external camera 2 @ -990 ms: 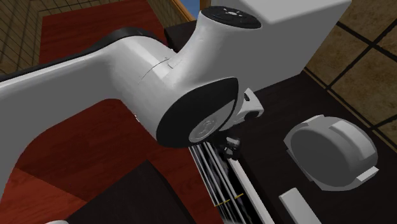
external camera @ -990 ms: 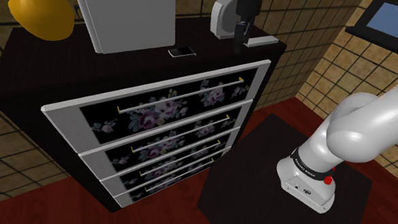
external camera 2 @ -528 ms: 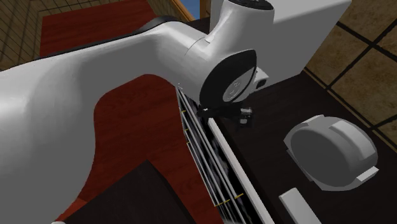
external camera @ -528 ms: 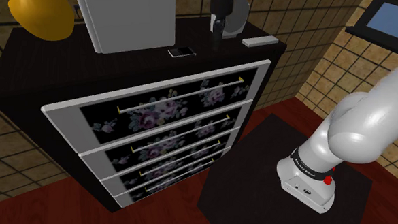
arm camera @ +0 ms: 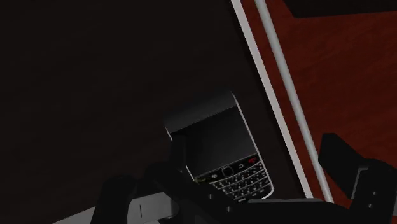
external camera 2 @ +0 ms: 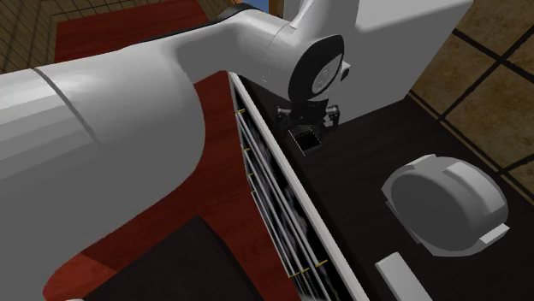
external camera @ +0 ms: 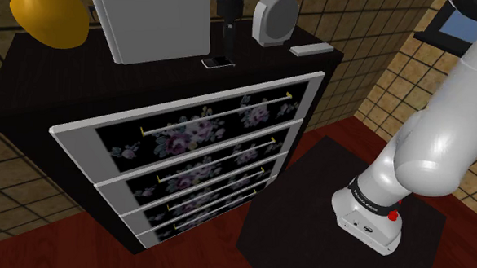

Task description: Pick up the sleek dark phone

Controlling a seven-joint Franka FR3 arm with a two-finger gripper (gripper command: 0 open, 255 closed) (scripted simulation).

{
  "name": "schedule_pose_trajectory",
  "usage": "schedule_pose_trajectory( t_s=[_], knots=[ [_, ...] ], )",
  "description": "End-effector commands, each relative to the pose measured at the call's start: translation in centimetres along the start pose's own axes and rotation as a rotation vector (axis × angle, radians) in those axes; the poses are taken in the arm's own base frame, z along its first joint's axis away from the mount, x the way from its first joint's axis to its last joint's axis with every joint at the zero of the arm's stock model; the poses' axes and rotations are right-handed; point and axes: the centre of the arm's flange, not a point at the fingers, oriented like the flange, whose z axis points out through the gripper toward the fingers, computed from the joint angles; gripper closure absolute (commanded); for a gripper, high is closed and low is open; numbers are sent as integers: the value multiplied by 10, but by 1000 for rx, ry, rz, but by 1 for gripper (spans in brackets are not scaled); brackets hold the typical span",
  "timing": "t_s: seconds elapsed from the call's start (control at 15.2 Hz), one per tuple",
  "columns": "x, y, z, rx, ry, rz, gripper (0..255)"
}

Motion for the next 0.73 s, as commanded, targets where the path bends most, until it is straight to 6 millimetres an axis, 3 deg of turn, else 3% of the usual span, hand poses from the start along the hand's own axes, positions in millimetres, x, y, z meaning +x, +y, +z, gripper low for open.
schedule_pose_trajectory(
  t_s=[0.0, 0.2, 0.66],
  knots=[
    [24, 4, 0, -3, 12, -73, 0],
    [58, 3, 2, -7, 28, -170, 0],
    [60, 2, 39, -7, 28, -170, 0]
  ],
)
